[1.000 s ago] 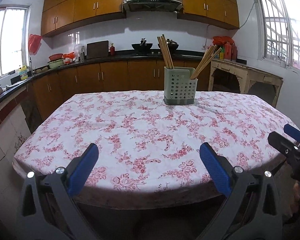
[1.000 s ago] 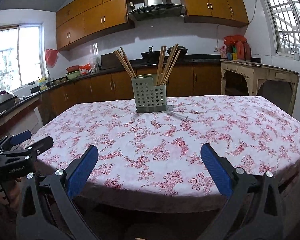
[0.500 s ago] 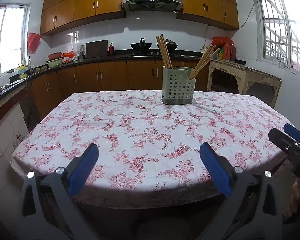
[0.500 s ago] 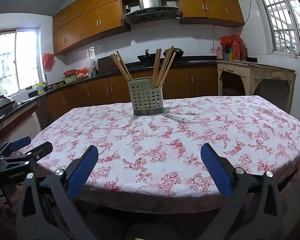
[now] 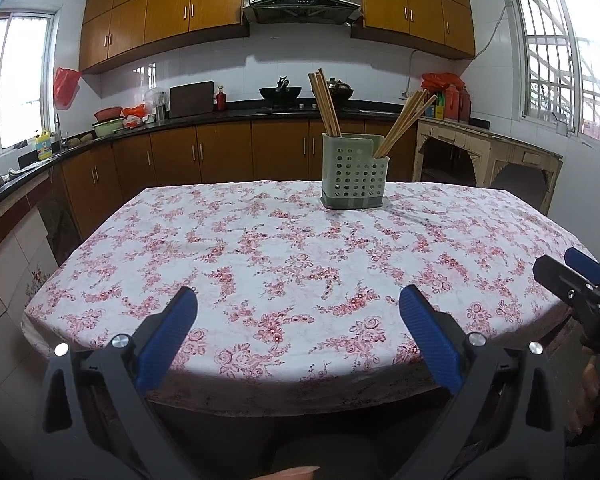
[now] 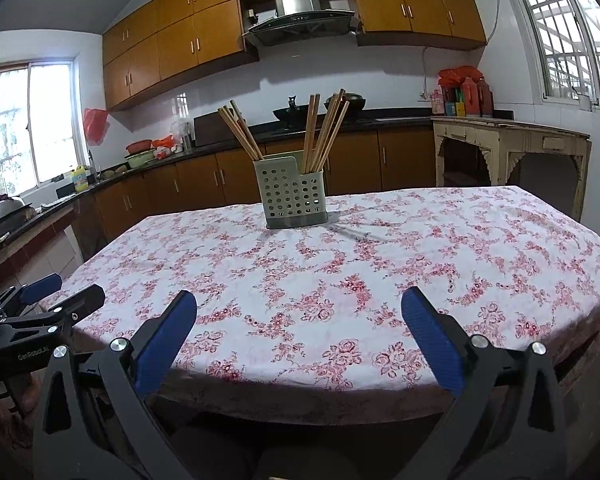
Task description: Organize utensils
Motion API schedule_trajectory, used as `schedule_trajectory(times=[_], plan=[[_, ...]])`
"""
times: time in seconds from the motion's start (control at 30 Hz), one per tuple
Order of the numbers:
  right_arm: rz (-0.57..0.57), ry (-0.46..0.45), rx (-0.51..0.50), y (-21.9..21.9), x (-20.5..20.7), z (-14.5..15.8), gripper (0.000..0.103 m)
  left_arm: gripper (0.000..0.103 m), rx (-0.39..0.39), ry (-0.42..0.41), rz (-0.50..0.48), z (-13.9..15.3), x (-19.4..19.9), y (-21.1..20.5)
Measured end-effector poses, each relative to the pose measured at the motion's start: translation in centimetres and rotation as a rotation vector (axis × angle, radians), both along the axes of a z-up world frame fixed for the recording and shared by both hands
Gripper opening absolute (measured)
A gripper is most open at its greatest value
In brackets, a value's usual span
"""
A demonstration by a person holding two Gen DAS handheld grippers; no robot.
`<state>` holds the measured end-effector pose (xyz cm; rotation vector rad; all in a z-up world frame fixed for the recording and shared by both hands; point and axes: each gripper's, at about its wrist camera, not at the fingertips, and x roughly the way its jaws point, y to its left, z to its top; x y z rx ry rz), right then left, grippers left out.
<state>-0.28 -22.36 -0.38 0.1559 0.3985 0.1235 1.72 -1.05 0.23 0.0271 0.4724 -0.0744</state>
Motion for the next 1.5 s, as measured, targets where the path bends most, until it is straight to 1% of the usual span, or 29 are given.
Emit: schedule_trajectory(times=[1.5], plan=[[0.000, 0.002, -0.001, -0.02, 0.09, 0.03, 0.101, 0.099, 0.004, -0.010, 0.001, 0.22, -0.19, -0.16]])
